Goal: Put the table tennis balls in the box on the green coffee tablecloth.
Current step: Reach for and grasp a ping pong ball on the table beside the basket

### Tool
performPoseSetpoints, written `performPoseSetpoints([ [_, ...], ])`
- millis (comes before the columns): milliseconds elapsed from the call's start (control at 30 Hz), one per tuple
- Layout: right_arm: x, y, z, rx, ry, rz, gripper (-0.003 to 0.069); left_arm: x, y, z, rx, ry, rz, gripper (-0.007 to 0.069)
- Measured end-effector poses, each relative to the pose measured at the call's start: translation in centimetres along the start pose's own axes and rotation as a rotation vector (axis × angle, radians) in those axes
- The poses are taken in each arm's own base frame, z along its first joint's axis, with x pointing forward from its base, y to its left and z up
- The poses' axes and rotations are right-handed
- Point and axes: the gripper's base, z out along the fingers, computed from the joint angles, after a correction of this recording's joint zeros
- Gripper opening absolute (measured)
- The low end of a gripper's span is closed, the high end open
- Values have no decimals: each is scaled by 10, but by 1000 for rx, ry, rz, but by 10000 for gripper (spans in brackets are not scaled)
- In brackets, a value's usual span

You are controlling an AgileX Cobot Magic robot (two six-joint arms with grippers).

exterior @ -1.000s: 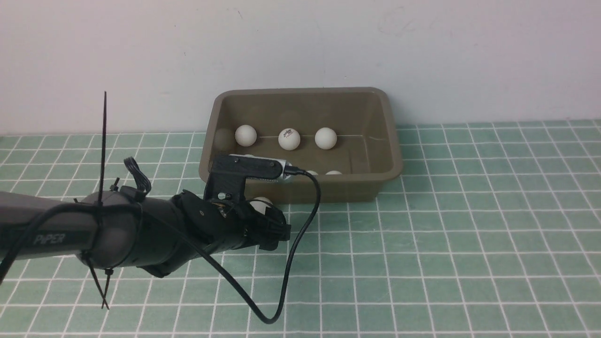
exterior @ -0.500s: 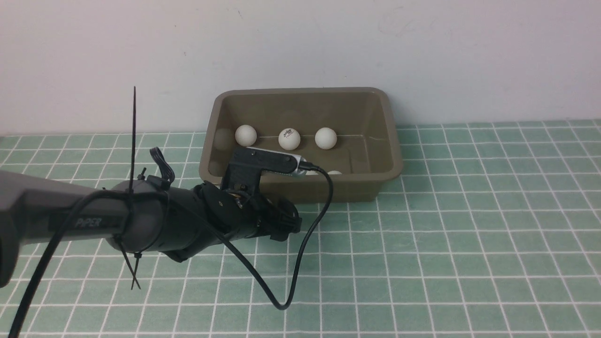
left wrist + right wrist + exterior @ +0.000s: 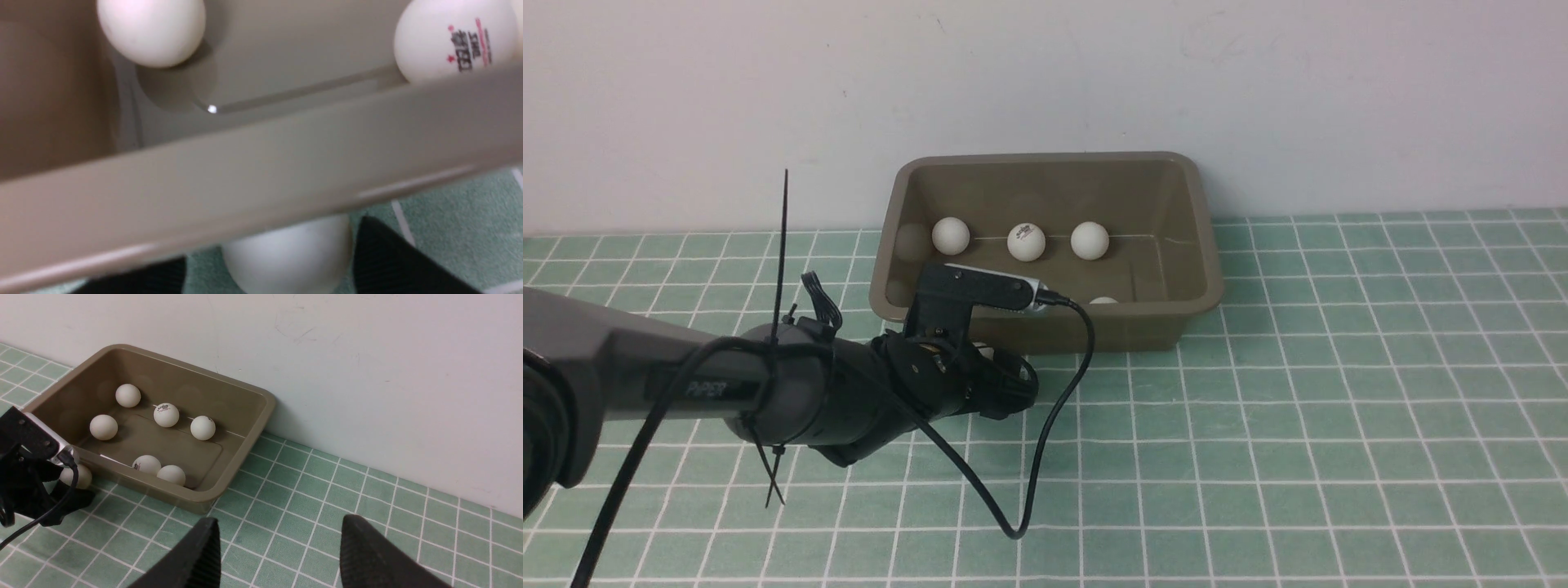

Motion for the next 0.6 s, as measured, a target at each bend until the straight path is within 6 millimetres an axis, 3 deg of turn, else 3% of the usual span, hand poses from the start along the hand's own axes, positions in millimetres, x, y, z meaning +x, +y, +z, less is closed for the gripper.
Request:
performPoseSetpoints([
  [133,0,0,0,0,-1,0,370,-1,1,0,-7,-10,0,344],
  [400,0,0,0,1,-2,-23,370,-1,-1,0,10,3,37,350],
  [600,0,0,0,1,-2,-26,370,-6,-12,-20,146,77,62,350],
])
